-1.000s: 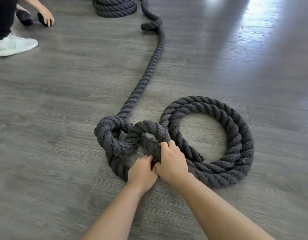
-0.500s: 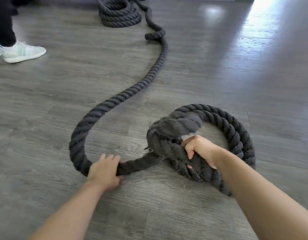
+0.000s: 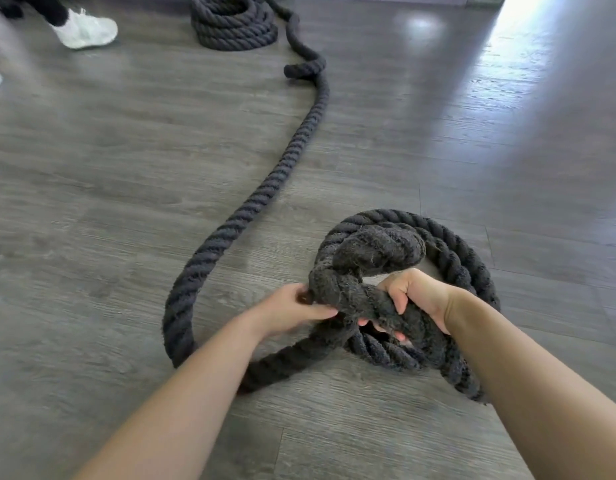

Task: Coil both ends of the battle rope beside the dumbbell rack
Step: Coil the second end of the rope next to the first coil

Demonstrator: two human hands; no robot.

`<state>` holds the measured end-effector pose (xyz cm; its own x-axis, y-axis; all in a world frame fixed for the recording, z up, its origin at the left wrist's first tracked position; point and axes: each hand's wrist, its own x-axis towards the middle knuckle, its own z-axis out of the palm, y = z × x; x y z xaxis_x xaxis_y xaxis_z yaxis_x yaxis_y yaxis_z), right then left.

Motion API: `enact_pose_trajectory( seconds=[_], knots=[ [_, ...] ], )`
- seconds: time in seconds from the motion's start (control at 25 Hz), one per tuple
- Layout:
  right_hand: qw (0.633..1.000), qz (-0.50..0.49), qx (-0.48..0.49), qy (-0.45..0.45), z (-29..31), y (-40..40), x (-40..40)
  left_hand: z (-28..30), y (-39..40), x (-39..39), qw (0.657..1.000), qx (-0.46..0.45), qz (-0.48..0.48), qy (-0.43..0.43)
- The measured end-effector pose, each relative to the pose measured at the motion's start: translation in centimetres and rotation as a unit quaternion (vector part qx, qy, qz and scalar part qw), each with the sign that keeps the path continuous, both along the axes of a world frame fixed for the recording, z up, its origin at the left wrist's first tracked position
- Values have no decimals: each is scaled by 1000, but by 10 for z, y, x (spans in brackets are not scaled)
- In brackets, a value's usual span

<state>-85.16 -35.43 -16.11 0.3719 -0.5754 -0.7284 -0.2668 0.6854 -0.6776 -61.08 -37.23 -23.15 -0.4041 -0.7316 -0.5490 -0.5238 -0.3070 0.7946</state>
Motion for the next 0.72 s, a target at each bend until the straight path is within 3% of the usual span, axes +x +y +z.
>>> enact_pose_trajectory(
  seconds=[0.08, 0.2, 0.28, 0.36, 0.44, 0.56, 0.72],
  knots=[
    [1000, 15, 1, -9, 2, 3, 0, -1, 10, -32, 992, 69, 71, 78],
    [998, 38, 17, -39, 0, 8, -1, 0, 20, -60, 992, 124, -3, 6],
    [998, 37, 17, -48, -1, 11, -8, -2, 14, -62, 994, 69, 85, -30],
    [999, 24, 4, -38, 0, 12, -22, 1, 3, -54, 980, -43, 196, 11],
    [999, 37, 7, -28, 9, 14, -33, 4, -8, -39, 955, -132, 257, -61],
    [998, 42, 42, -10, 6, 17, -53, -5, -26, -1, 887, -285, 265, -249],
    [992, 39, 80, 87, -32, 11, -61, 3, -39, 36, 830, -372, 300, -287]
  ],
)
